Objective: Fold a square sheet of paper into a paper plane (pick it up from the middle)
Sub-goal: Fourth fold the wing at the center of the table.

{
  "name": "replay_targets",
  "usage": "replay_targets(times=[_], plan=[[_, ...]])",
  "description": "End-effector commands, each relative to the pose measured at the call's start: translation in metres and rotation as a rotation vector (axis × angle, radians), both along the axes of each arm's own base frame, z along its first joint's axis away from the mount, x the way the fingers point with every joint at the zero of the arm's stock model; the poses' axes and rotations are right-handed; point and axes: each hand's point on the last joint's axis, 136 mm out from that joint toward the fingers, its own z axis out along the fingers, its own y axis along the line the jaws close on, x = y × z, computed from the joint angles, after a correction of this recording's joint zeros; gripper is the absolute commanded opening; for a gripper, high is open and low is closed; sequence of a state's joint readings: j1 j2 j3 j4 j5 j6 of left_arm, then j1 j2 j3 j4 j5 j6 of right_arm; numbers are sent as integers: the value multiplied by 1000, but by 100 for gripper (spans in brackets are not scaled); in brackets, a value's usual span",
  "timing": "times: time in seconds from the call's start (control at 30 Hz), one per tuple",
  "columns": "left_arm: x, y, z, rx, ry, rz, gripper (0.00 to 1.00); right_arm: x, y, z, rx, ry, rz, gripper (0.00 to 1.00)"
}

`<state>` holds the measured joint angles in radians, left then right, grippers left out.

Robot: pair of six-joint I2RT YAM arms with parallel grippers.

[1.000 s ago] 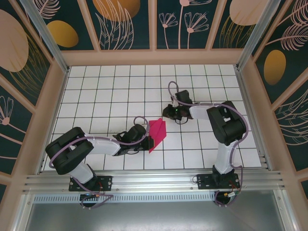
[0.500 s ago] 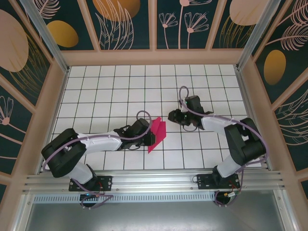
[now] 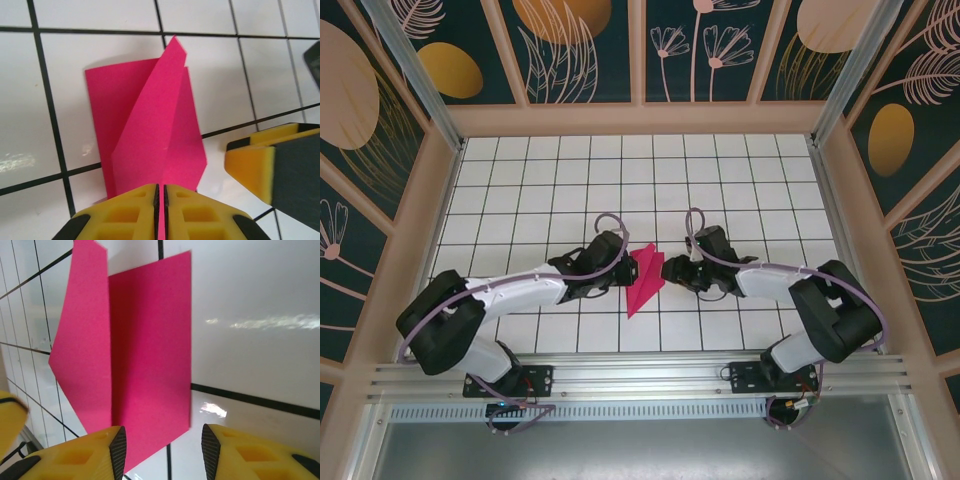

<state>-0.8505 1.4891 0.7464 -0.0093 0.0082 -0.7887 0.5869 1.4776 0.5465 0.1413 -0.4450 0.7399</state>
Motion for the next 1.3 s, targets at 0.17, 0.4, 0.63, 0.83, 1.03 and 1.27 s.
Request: replay_targets(times=[0.17, 0.4, 0.63, 0.83, 1.03, 1.27], plan=[[0, 15, -36, 132, 52, 30, 13, -3, -1, -11, 6, 88, -85, 48], [1, 16, -52, 177, 69, 17, 14, -7, 4, -10, 38, 97, -75, 48], [-5, 5, -58, 141, 95, -33, 18, -8, 8, -13, 43, 111, -67, 47], [-5, 4, -56, 141, 91, -46, 24, -8, 14, -13, 63, 114, -54, 47], [-5, 2, -56, 135, 92, -53, 27, -4, 18, -9, 80, 104, -51, 47], [-1, -2, -39, 96, 55, -53, 32, 4, 18, -4, 79, 82, -68, 47]])
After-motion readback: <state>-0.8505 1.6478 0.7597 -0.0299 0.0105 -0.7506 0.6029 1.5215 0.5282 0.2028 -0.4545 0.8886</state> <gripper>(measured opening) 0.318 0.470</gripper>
